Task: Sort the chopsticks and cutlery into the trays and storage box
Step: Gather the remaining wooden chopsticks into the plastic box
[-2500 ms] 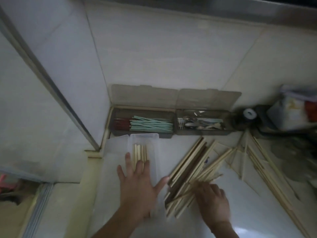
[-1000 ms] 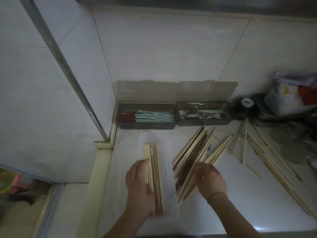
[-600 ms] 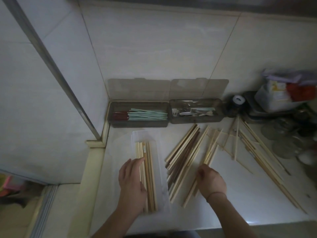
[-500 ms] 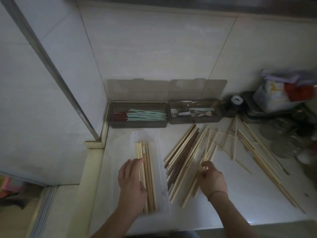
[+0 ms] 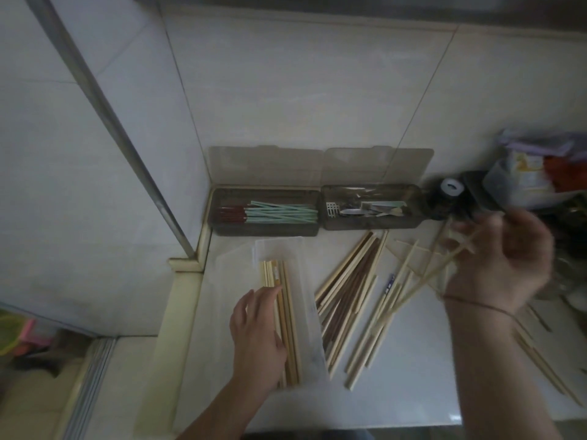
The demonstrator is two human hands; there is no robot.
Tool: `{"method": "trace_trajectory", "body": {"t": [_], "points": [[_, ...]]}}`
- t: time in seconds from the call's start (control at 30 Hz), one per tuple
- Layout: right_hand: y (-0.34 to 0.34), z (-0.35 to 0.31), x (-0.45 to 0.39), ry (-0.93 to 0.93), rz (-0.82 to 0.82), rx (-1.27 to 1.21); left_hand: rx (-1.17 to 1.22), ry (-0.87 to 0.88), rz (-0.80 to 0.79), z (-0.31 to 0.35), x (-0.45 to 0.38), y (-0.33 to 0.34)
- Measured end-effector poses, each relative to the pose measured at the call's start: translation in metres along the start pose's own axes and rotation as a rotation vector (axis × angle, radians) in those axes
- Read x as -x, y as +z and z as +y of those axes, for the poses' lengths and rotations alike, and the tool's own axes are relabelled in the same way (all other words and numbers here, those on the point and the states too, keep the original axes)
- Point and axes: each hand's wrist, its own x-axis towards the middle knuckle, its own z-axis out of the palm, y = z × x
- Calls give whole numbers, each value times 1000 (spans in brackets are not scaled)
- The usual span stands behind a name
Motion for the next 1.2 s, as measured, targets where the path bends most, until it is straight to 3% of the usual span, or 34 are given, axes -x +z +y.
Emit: {"method": "trace_trajectory", "body": {"t": [0.17,0.3,0.43,0.57,0.63,0.73,0.9,1.07,1.2], "points": [[56,15,66,232,-346,-121,124,-95,13,5,3,-3],[79,57,102,192,-523,65,119,-91,3,3,3,-2],[73,104,123,261,-671,427,118,-86,-3,1,2,-2],[63,112,126,-6,-1189,1055,121,-81,-4,1,1,-1],[68,106,125,-70,-1366,1313,86,-53,-13,2,-1,0],[76,102,128,-7,-1478,1515,46,-61,-70,6,-4,-3],[75,114,135,158,-1579,1608,53,-52,-113,6,-4,-2],[70,121,140,170,-1751,1614,89,-2,-46,1,-3,5],[64,106,135,72,-1714,1526,101,-18,-46,4,-2,2]]}}
